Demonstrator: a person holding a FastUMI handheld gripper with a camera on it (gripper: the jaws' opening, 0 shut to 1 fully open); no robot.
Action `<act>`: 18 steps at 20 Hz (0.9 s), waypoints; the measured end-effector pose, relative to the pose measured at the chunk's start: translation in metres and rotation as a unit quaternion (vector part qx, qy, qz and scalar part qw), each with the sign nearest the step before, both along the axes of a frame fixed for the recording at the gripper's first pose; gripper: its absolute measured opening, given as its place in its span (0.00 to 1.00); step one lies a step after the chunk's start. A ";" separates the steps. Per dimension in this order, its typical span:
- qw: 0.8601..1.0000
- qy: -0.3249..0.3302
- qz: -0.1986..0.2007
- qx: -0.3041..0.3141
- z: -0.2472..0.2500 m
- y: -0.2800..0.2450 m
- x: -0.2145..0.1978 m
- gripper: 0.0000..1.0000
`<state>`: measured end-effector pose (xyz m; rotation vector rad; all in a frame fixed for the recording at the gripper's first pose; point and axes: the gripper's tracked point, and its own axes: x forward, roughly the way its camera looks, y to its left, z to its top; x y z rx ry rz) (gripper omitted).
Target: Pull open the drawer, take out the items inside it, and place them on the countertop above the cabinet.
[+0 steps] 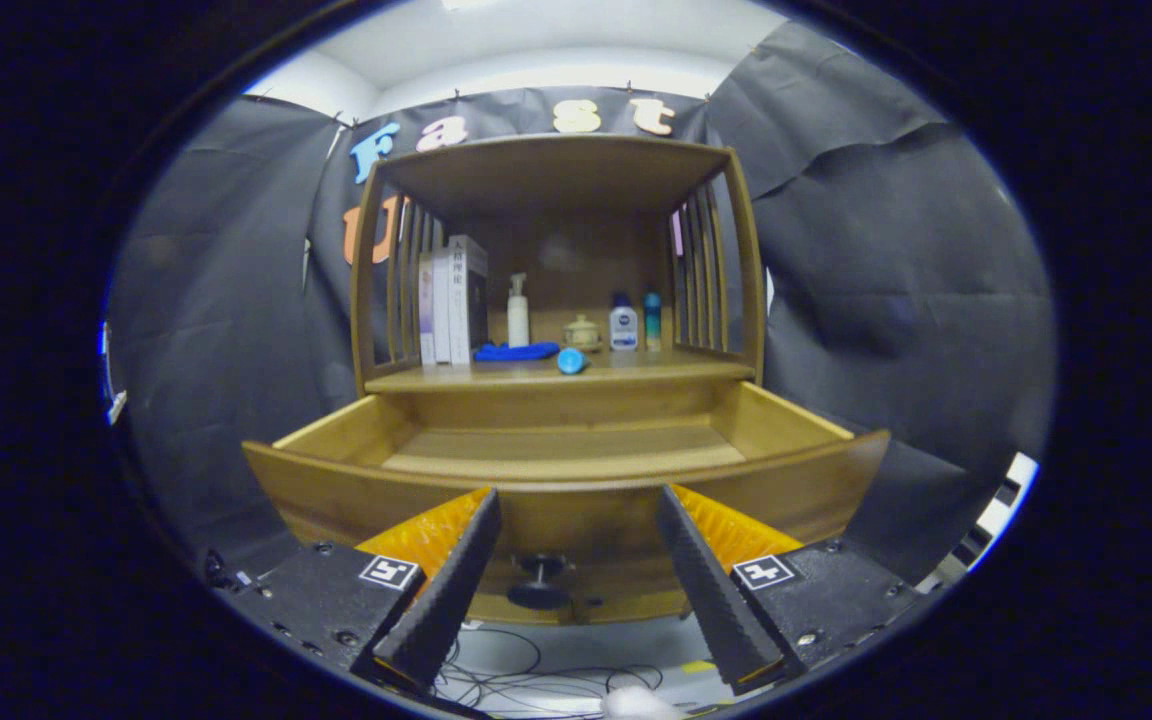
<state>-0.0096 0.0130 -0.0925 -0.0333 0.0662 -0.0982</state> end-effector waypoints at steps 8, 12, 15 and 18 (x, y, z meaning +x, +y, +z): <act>1.000 0.025 0.010 -0.003 -0.039 0.011 0.016 0.99; 1.000 0.021 0.011 -0.008 -0.039 0.016 0.027 0.99; 1.000 0.011 -0.009 -0.015 -0.039 0.015 0.030 0.99; 1.000 0.004 -0.012 -0.028 -0.039 0.015 0.034 0.99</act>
